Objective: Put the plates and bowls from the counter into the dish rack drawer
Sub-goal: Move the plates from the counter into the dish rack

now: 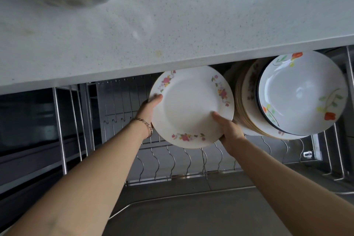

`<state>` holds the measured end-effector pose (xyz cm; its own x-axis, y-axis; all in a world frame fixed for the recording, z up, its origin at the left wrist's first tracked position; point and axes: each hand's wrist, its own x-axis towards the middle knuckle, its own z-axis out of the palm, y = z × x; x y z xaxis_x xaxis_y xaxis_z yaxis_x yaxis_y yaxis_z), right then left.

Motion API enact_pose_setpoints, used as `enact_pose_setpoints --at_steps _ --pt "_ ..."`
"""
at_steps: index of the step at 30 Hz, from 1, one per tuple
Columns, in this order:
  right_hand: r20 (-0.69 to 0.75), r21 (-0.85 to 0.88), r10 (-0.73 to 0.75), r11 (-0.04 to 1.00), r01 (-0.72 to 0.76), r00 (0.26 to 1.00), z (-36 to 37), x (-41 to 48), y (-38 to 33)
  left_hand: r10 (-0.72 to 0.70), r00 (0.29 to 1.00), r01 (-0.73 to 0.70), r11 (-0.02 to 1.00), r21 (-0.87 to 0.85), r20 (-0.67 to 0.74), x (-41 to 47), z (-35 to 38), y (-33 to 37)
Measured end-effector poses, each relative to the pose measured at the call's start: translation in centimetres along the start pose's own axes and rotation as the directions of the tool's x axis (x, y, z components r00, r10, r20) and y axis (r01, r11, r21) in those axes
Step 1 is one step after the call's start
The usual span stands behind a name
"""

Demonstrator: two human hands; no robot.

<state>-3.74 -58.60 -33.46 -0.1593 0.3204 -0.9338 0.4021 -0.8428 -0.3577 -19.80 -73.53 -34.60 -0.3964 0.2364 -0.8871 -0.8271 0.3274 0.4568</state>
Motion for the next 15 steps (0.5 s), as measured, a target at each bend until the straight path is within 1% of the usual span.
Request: enact_pose_setpoints --at_steps 3,6,7,8,9,10,11,12,13,14,15 --pt "-0.021 -0.031 -0.002 1.000 0.001 1.000 0.2 -0.1 -0.4 -0.002 1.000 0.002 1.000 -0.011 -0.012 -0.4 0.0 0.3" --pt "-0.054 -0.101 -0.052 0.994 0.047 0.997 0.2 -0.6 -0.7 -0.013 0.995 0.014 1.000 0.011 -0.100 -0.9 0.2 0.4" --pt "-0.073 -0.128 -0.079 0.989 0.069 0.994 0.2 -0.8 -0.7 -0.014 0.989 0.020 0.999 0.037 -0.144 -1.1 0.4 0.5" --pt "-0.094 -0.170 -0.108 0.981 0.091 0.990 0.1 -1.2 -0.8 -0.008 0.979 0.029 0.994 0.101 -0.205 -1.5 0.5 0.7" --pt "-0.109 -0.240 -0.137 0.965 0.108 0.985 0.1 -1.7 -0.8 0.017 0.960 0.041 0.979 0.200 -0.278 -2.0 0.6 0.9" --pt "-0.116 -0.336 -0.161 0.935 0.113 0.980 0.1 -2.3 -0.9 0.065 0.935 0.050 0.949 0.310 -0.349 -2.7 0.7 1.2" --pt "-0.119 -0.458 -0.177 0.883 0.105 0.977 0.2 -2.9 -1.2 0.142 0.903 0.046 0.907 0.419 -0.406 -3.7 0.8 1.6" --pt "-0.119 -0.577 -0.178 0.813 0.078 0.977 0.2 -3.8 -1.6 0.239 0.871 0.018 0.858 0.514 -0.429 -4.8 0.9 2.2" --pt "-0.109 -0.678 -0.166 0.734 0.049 0.980 0.3 -4.9 -2.2 0.331 0.849 -0.031 0.809 0.587 -0.412 -6.2 1.0 2.9" --pt "-0.082 -0.760 -0.149 0.649 0.034 0.985 0.4 -6.2 -3.1 0.399 0.840 -0.080 0.760 0.645 -0.367 -7.6 1.2 3.6" --pt "-0.038 -0.827 -0.126 0.561 0.040 0.991 0.7 -7.7 -4.0 0.437 0.846 -0.126 0.720 0.682 -0.306 -9.0 1.4 4.5"
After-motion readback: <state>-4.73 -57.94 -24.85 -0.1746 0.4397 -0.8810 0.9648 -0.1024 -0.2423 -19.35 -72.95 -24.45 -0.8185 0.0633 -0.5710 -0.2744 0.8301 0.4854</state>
